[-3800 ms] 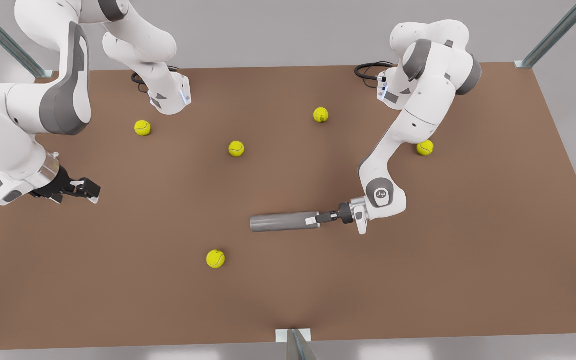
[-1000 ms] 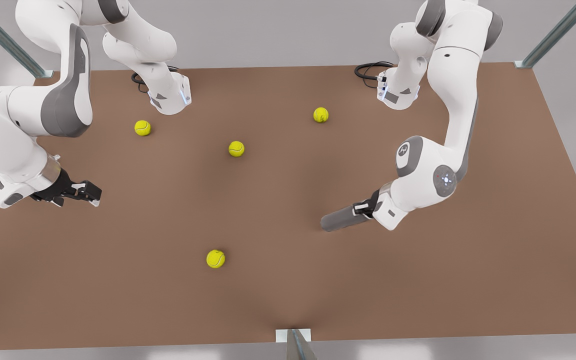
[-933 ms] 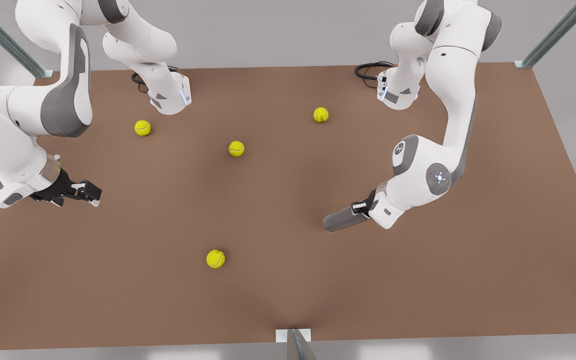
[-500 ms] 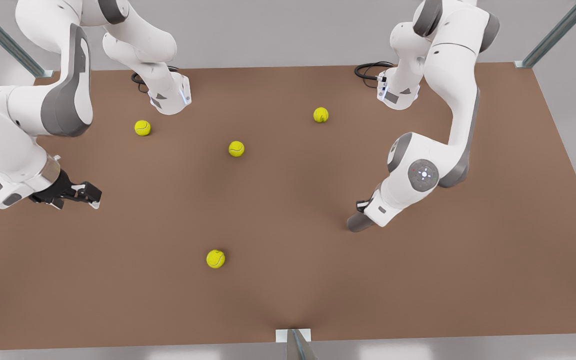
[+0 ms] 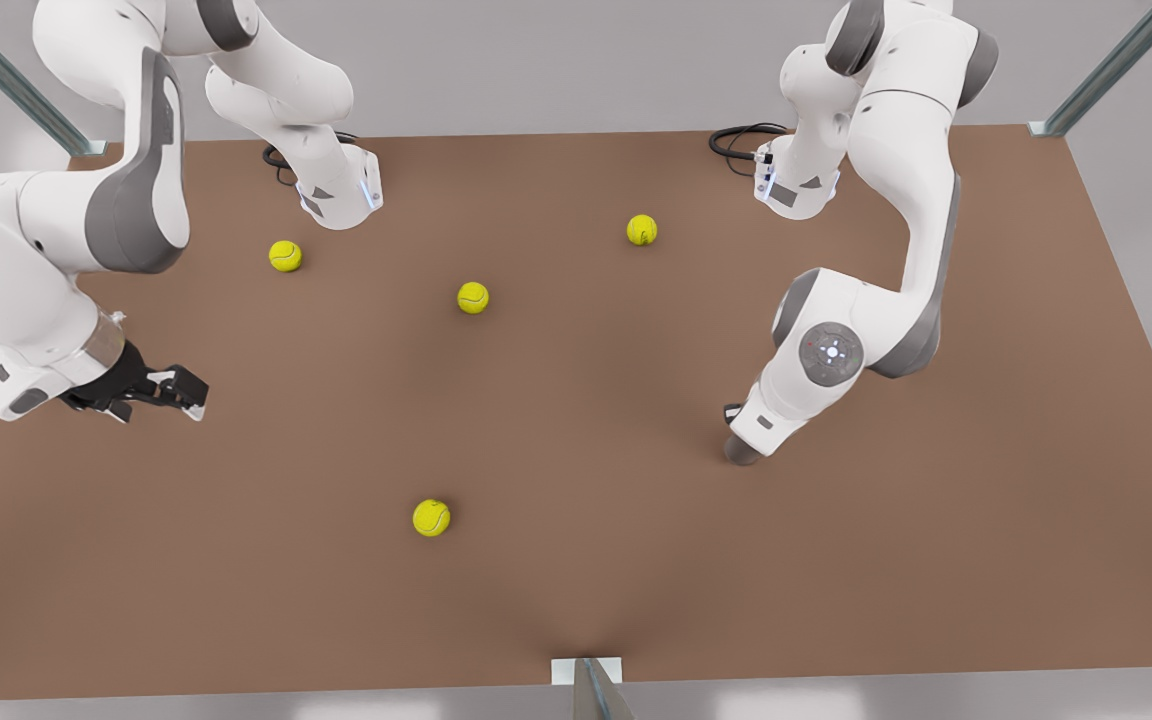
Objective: Put the tennis tube upright
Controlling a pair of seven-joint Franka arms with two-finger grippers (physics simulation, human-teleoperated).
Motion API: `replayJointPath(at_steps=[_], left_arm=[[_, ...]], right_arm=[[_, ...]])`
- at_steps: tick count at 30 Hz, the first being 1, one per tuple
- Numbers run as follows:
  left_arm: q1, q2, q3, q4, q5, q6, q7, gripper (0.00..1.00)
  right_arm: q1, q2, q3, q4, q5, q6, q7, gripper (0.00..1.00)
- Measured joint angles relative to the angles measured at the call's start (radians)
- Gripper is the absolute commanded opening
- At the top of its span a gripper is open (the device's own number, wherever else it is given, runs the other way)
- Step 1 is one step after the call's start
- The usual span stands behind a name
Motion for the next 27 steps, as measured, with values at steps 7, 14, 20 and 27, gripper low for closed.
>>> replayJointPath(at_steps=[7,14,20,27], left_arm=[[0.001,0.013,-0.002,0.003,0.006,0.000,0.000,0.21],[0.000,0.018,-0.002,0.003,0.003,0.000,0.007,0.41],[0.000,0.018,-0.001,0.013,0.001,-0.001,0.009,0.86],[0.000,0.021,-0.002,0.013,-0.008,-0.001,0.000,1.00]], right_arm=[[-0.004,0.000,0.000,-0.003,0.001,-0.005,0.004,1.00],[-0.004,0.000,0.000,-0.003,0.002,-0.005,0.004,1.00],[-0.004,0.000,-0.001,-0.005,0.002,-0.006,0.004,1.00],[-0.004,0.000,-0.001,-0.005,0.002,-0.009,0.004,1.00]])
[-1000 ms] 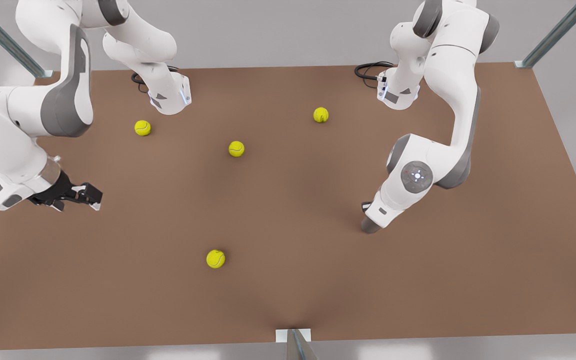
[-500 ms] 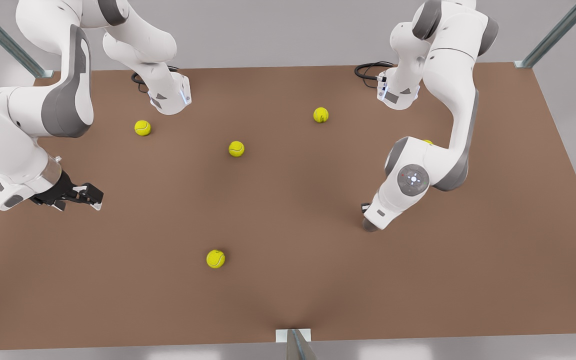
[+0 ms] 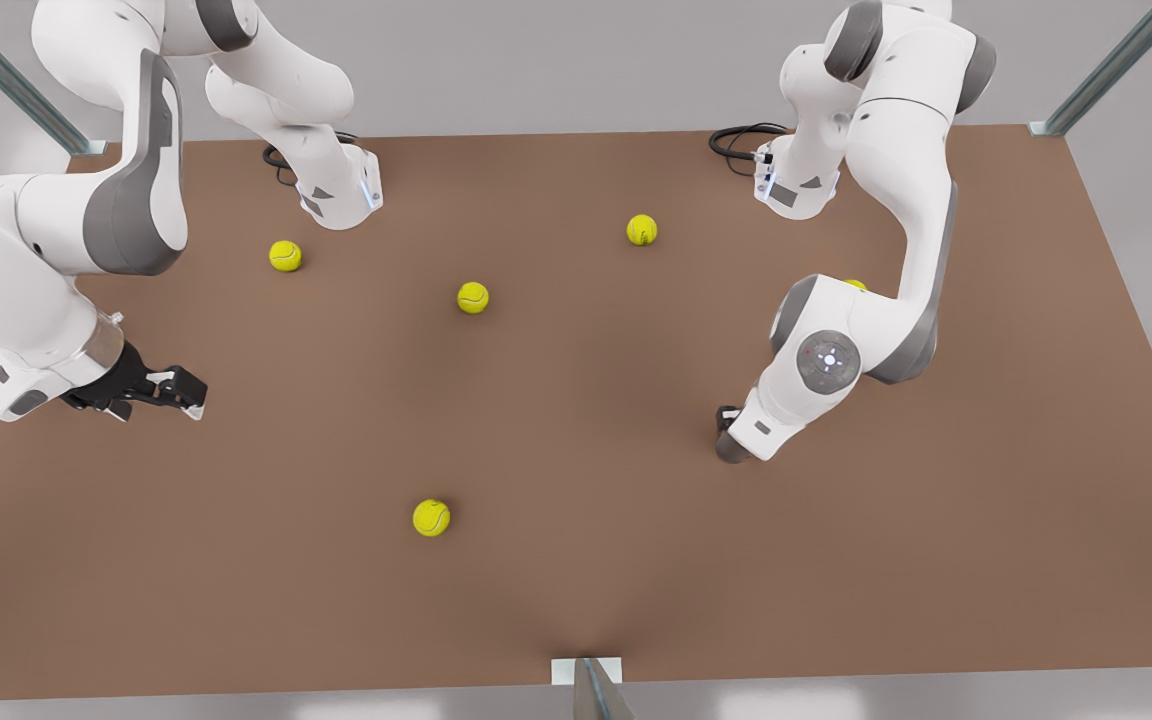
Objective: Put the tennis tube upright
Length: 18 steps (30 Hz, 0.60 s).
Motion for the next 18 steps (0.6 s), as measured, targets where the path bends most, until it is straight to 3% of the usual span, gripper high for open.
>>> replayJointPath(at_steps=[18], left_arm=[[0.000,0.006,-0.003,0.024,-0.027,-0.006,-0.010,1.00]], right_arm=[[0.011,0.000,0.002,0.002,0.000,0.000,0.000,1.00]])
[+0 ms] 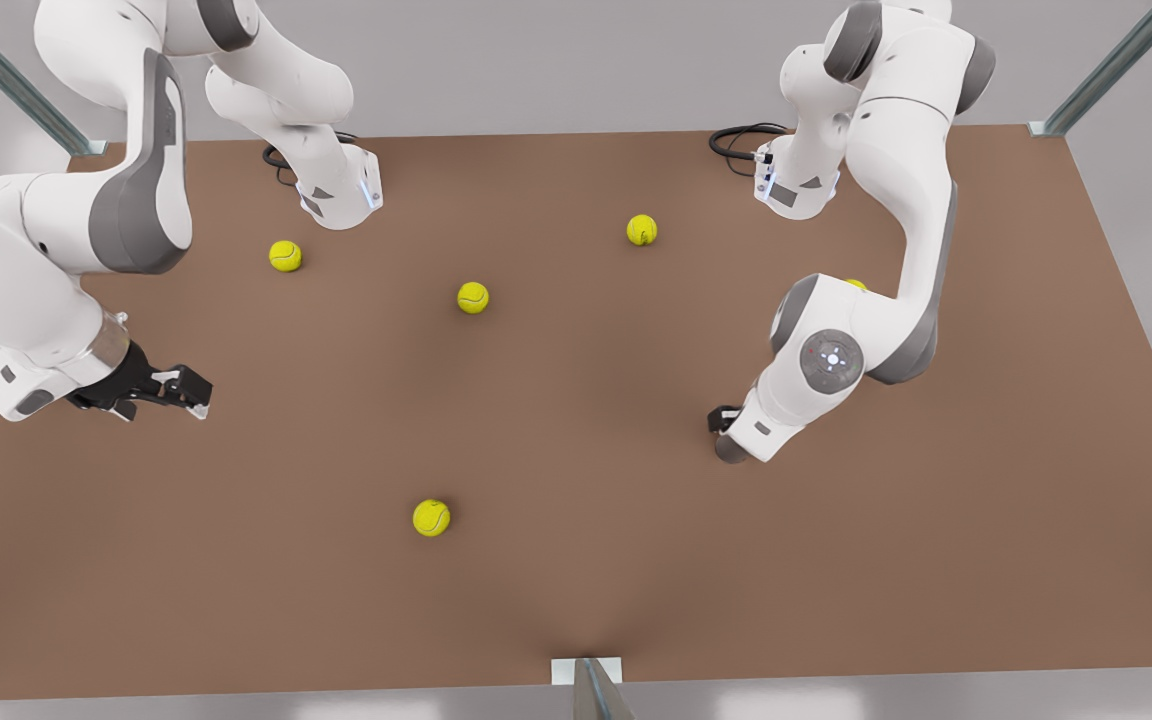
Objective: Put the tennis tube upright
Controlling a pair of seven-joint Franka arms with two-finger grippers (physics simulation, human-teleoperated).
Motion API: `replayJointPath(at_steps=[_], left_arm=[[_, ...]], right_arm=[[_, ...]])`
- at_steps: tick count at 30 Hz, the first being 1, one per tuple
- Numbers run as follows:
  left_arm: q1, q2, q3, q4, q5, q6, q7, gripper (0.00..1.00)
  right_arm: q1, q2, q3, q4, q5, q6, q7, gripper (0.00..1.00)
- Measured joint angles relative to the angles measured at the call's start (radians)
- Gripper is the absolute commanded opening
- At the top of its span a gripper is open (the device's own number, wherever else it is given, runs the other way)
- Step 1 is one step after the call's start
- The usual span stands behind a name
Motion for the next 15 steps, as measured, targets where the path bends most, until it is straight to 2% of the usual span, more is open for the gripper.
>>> replayJointPath(at_steps=[4,8,9,10,12,15], left_arm=[[-0.001,-0.001,-0.002,0.062,-0.017,-0.072,-0.003,1.00],[-0.001,-0.040,-0.006,0.218,-0.010,-0.312,0.031,1.00],[0.003,-0.082,0.001,0.229,0.011,-0.370,0.138,1.00],[0.018,-0.142,0.031,0.228,0.031,-0.427,0.252,1.00],[0.038,-0.260,0.057,0.125,0.053,-0.447,0.374,1.00],[0.043,-0.272,0.060,0.120,0.068,-0.461,0.390,1.00]], right_arm=[[-0.006,0.000,0.001,-0.001,0.000,-0.003,0.000,1.00],[-0.011,0.000,0.000,-0.003,0.000,-0.003,0.000,1.00],[-0.011,0.000,0.000,-0.003,0.000,-0.003,0.000,1.00],[-0.012,0.000,0.000,-0.003,0.000,-0.004,0.000,1.00],[-0.013,0.000,-0.002,-0.006,0.000,-0.005,0.000,1.00],[-0.011,0.000,-0.001,-0.005,0.000,-0.005,0.000,1.00]])
